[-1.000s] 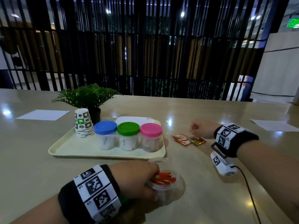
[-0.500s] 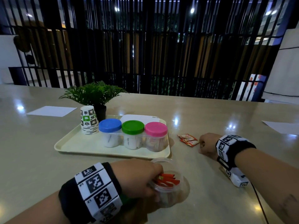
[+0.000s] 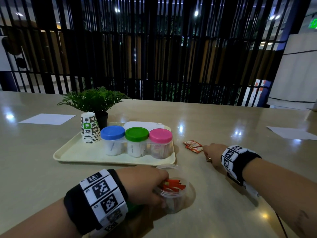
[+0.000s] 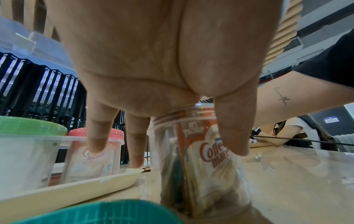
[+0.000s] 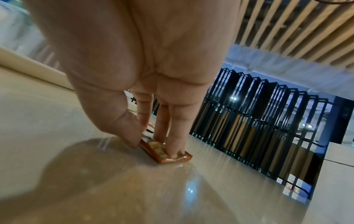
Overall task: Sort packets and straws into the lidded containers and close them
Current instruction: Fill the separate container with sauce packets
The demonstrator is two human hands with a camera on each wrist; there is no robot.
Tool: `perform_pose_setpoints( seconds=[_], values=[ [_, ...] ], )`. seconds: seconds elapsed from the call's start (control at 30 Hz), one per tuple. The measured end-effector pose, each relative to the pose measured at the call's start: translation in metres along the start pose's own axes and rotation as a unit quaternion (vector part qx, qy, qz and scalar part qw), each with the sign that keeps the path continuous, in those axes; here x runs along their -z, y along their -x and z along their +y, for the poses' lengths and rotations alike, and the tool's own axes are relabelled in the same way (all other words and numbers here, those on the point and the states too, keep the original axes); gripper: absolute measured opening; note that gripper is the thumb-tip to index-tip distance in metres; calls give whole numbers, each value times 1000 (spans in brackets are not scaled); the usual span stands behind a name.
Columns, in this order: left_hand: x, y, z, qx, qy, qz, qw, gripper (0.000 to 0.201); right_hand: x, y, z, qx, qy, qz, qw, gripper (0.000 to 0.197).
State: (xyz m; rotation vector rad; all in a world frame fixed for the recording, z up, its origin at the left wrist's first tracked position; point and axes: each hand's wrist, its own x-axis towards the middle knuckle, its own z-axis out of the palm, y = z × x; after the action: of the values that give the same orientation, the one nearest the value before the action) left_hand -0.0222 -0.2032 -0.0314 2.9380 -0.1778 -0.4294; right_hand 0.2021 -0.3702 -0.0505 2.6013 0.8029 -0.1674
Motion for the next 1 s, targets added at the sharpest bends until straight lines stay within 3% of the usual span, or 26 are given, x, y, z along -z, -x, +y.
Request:
perform_pose_setpoints(
  seconds=[0.23, 0.37, 0.47, 0.6, 0.87, 0.93, 1.0],
  values=[
    [6, 8, 7, 2, -1, -7, 1000, 57, -1, 9, -5, 10, 24, -6, 1000, 9],
    [7, 10, 7, 4, 0, -6, 1000, 58, -2, 23, -2, 9, -21, 5, 1000, 22],
    [7, 11, 7, 7, 2, -6, 1000, 57, 8, 35, 1, 28, -118, 44, 992, 9],
    [7, 11, 7, 11, 6, -3, 1000, 56, 36, 58, 0, 74, -313, 95, 942, 18],
    [8, 12, 6, 7, -3, 13, 1000, 57, 64, 91, -37, 197, -446, 60, 871, 26],
    [9, 13, 5, 1, -10, 21, 1000, 56, 64, 95, -47, 221, -429, 42, 875, 26],
    [9, 14, 5, -4, -13, 28, 1000, 55, 63, 99, -58, 233, -369, 43, 899, 21]
  ],
)
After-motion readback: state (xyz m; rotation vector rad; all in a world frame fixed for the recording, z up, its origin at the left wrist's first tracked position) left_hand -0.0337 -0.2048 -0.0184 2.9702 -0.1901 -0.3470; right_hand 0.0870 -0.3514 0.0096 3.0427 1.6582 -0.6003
